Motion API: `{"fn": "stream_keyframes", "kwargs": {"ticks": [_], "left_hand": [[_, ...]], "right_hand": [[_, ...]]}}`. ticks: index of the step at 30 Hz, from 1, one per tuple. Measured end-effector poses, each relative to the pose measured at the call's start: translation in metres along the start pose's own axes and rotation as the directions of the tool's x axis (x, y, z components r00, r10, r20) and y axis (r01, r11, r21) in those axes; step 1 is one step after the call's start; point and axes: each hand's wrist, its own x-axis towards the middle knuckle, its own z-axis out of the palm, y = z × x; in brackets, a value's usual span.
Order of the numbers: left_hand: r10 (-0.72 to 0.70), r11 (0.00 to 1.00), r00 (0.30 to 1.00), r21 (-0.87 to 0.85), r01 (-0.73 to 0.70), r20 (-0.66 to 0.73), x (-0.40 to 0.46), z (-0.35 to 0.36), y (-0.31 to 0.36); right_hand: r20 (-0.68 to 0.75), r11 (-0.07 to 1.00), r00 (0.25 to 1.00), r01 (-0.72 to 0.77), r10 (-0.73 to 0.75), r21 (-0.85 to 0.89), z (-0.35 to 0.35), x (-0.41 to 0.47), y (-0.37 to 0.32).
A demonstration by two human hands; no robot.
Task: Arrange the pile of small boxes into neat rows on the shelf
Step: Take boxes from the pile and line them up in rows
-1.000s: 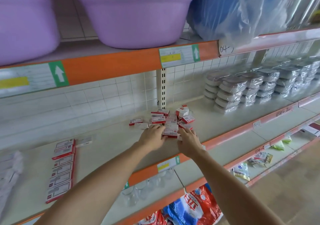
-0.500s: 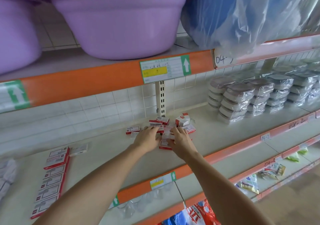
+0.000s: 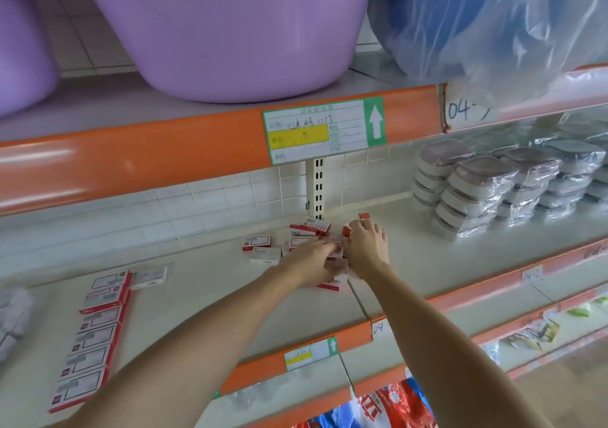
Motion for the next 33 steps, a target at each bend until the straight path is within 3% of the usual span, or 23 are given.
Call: {"fn": "stream_keyframes", "kwargs": {"ticks": [5,11,16,26,33], "left_hand": [[0.042,0.997,0.998,0.057,-0.045,0.045,0.008,0.007,-0.008],[0.029,0.999,0.999,0.038,-0.030,0.038,0.013,0.009,-0.005],[0.026,0.999,0.999,0.032,-0.027,0.042,0.013,0.010,-0.005],[-0.043,0.998,0.998,0.034,0.044,-0.036,-0.001,0.006,-0.013],[-0.072,0.997,0.975,-0.026,0.069,-0.210,-0.037,-0.011,-0.042]], "right_hand": [[0.021,0.993,0.993,-0.116,0.116,-0.005,0.001,-0.004,0.010],[0.044,0.995,0.994,-0.097,0.096,0.024,0.003,-0.009,0.021],[0.117,0.982,0.975,-0.187,0.188,-0.020,0.002,-0.013,0.027],[0.045,0.994,0.996,-0.080,0.077,0.070,-0.010,-0.032,0.014],[-0.005,0.979,0.998,0.059,-0.060,0.193,-0.009,-0.047,-0.022]]}}
